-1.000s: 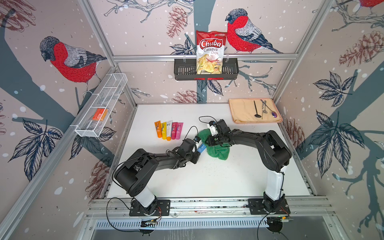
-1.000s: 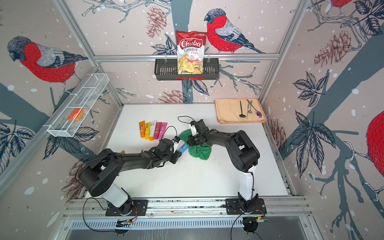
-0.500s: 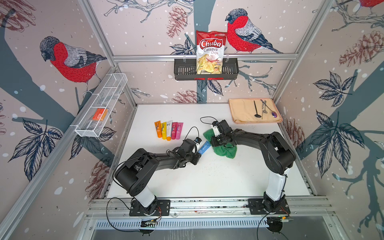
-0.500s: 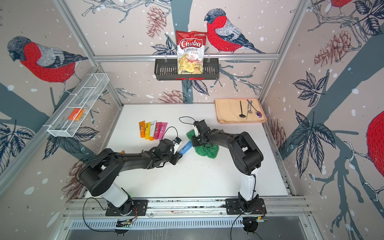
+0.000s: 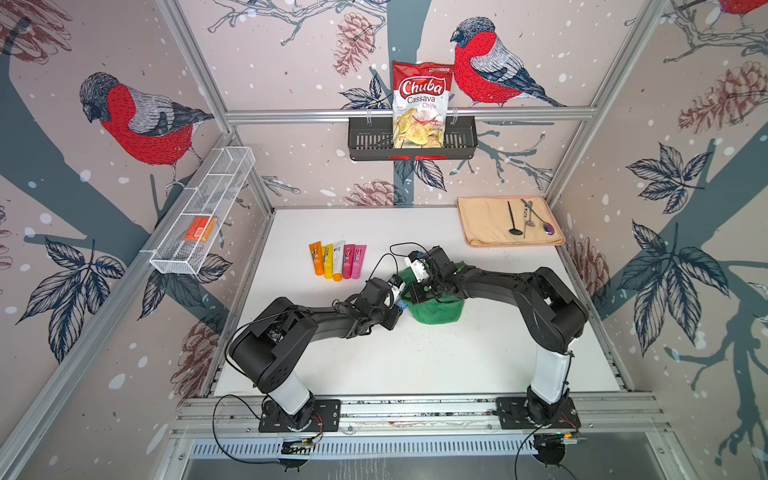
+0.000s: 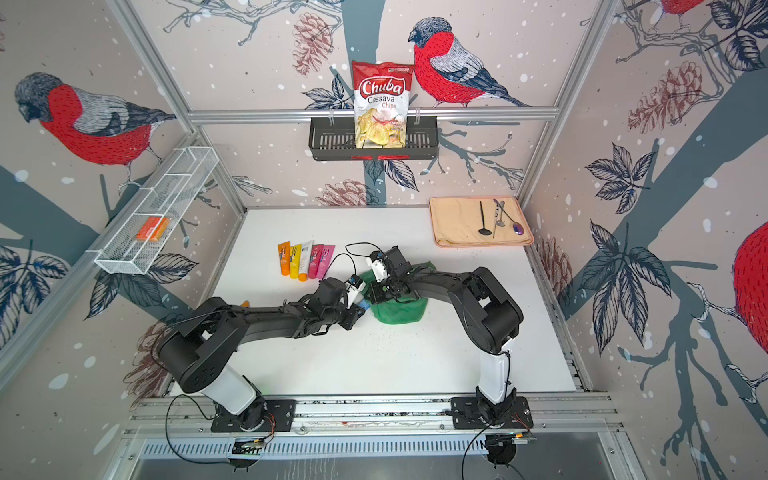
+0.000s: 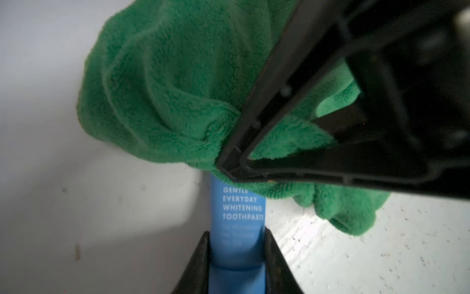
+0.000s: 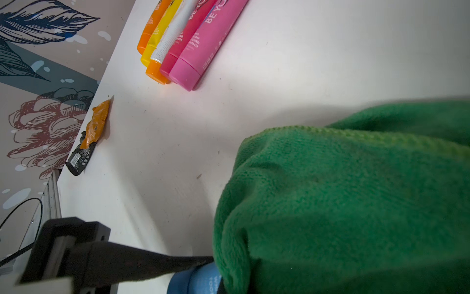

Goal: Wipe the surface of the toothpaste tube
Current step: Wipe the dirt from the toothpaste tube.

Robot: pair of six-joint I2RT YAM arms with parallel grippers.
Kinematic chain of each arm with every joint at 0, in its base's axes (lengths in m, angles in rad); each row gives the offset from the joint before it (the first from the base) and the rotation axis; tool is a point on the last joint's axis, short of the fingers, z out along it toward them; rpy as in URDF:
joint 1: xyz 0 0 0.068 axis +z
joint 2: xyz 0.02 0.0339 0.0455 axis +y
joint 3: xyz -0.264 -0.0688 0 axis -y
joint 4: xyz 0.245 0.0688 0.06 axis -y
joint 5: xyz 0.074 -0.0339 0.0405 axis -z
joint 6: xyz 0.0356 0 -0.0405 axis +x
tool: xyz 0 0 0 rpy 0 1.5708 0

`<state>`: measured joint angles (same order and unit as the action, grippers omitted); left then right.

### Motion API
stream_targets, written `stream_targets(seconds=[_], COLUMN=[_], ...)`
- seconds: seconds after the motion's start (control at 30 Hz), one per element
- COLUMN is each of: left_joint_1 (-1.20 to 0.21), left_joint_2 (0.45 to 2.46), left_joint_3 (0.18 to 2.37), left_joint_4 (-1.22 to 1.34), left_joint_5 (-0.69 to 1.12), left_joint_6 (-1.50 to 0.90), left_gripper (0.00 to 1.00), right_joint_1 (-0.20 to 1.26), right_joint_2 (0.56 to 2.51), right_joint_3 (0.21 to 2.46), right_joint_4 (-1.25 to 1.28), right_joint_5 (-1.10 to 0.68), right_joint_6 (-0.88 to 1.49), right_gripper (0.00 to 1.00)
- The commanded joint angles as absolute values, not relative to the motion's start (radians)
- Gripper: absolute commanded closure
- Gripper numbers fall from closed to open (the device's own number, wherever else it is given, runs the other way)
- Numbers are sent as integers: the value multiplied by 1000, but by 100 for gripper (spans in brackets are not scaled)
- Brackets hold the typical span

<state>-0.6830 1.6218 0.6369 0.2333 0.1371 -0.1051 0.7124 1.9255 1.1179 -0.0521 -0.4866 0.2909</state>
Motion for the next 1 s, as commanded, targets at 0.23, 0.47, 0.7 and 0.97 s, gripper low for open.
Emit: stream_targets(seconds=[0.23, 0.47, 0.7, 0.97], left_joint_1=[-684, -684, -684, -684], left_joint_2=[1615, 1617, 1625, 1640], left_joint_3=[634, 634, 632, 645], left_joint_4=[266, 268, 274, 279], left_joint_5=[153, 158, 164, 154], left_joint_6=[-98, -100, -101, -101], left_gripper=[88, 88, 88, 88], right_joint_1=[694, 630, 635, 717], right_joint_2=[1976, 1931, 1924, 1932], right_joint_3=[1131, 1105, 1110, 1082], right_joint_4=[-154, -171, -148, -29], right_joint_5=[-298, -217, -243, -466], right_joint_6=[274, 269, 274, 293], right_gripper=[100, 100, 100, 100])
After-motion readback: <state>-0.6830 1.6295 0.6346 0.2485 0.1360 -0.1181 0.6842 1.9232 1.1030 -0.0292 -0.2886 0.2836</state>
